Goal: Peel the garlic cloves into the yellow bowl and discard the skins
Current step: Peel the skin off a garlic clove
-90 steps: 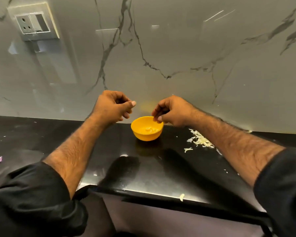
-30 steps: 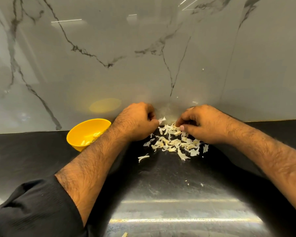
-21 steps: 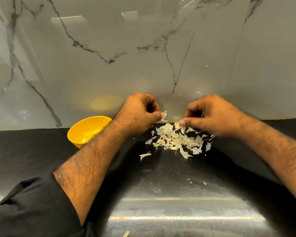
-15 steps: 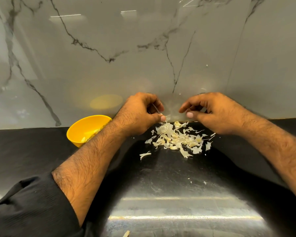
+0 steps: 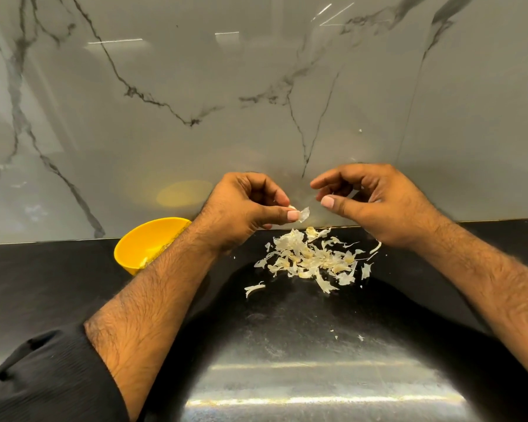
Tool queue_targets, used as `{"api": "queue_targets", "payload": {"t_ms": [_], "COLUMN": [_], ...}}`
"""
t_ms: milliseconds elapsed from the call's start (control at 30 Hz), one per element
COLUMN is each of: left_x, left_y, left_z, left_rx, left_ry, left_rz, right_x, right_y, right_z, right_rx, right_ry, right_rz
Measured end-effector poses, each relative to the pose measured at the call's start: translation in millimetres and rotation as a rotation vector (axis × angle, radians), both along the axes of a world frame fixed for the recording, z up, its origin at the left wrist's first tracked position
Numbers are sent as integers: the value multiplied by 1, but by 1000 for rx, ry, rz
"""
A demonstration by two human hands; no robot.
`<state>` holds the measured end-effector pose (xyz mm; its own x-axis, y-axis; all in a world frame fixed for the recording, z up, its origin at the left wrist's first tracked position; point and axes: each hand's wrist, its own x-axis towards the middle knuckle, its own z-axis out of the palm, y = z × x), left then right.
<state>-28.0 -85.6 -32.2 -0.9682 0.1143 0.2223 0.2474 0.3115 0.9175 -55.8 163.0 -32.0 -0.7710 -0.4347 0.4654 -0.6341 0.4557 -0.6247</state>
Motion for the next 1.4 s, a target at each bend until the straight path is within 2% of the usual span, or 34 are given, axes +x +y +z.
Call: {"api": "queue_targets", "payload": {"t_ms": [133, 367, 433, 533, 567, 700, 800, 967, 1100, 1167, 1300, 1400], "left_x": [2, 3, 4, 4, 3, 4, 7, 6, 2, 0, 0, 1], "left_y": [5, 8, 8, 5, 4, 4, 8, 16, 20, 21, 23, 25], "left_z": [-2, -3, -3, -2, -3, -3, -4, -7, -13, -14, -16, -17], "left_rx": [34, 25, 50, 134, 161, 213, 193, 168, 71, 22, -36, -61], "left_ry": [30, 52, 55, 26, 11, -30, -27, 3, 66, 79, 77, 75], "left_rz": [22, 17, 13, -13, -29, -110, -137, -68, 31, 32, 11, 4], "right_x": [6, 7, 4, 2, 1, 3, 8, 6, 4, -1, -12, -15], "right_y": [-5, -9, -6, -1, 0, 0, -8, -12, -3, 5, 17, 14], "right_z": [-1, -3, -2, 0, 1, 5, 1, -4, 1, 4, -1, -5], "right_rx": [-44, -25, 52, 314, 337, 64, -109, -184, -193, -108, 261, 377], "right_ry": [-87, -72, -104, -166, -151, -64, -171, -250, -319, -301, -321, -296], "right_rz": [87, 84, 79, 99, 79, -32, 58, 47, 21, -67, -231, -280]}}
